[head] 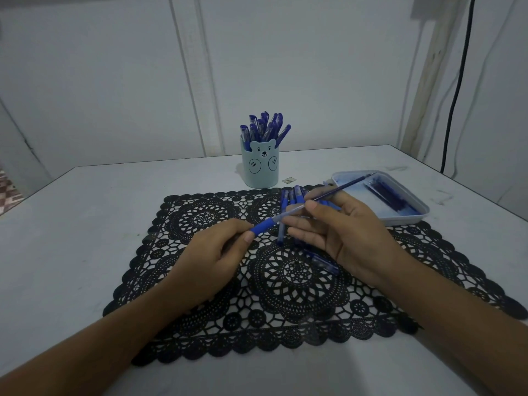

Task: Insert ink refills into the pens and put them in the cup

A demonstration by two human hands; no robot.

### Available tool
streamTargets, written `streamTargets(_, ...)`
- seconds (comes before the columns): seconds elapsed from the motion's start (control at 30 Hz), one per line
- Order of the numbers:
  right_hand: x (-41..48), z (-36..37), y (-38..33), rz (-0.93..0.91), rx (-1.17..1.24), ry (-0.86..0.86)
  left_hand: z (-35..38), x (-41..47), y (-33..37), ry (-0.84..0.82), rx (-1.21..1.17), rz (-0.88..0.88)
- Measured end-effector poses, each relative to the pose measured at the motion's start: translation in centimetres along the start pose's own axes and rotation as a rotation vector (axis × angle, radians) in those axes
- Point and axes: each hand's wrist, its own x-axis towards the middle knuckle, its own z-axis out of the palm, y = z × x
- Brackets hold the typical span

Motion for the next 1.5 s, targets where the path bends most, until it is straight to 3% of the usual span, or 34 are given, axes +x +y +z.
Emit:
streamTargets(0.2,-0.1,0.1,0.1,-0.036,-0.051,-0.021,-0.1,0.0,-0.1,-0.008,0.012,-0.001)
streamTargets(0.4,-0.6,0.5,0.6,-0.092,-0.641,-0.020,0.2,-0.1,-0.3,-0.019,0.083,0.023)
streamTargets(0.6,0.0,0.3,-0.2,-0.021,-0.112,0.088,0.0,0.0,-0.1,-0.026,0.039,-0.013)
streamTargets(0.73,0.0,0.0,-0.2,-0.144,-0.104,0.196,0.0,0.0,0.0,-0.028,0.052,-0.003)
streamTargets(0.97,-0.5,-0.1,0.3,-0.010,-0.693,-0.010,0.2,0.0,-0.4,-0.023,0.095,0.000)
streamTargets(1.13,-0.8,-0.1,0.0,-0.124,-1.410,-0.096,0.1,0.0,-0.4,-0.029,0.085,-0.012)
streamTargets(1.23,-1.0,-0.2,0.3,-0.160,-1.635,-0.206,0.1,0.0,-0.3,-0.034,0.088,-0.012)
streamTargets(1.33,-0.9,-0.3,0.3,-0.194,-1.569,-0.171,0.1,0.0,-0.3,-0.030,0.091,-0.011)
streamTargets(1.5,-0.3,-0.8,-0.5,-0.309,-1.056,0.116,0.2,0.0,-0.3,-0.031,0.102,-0.015)
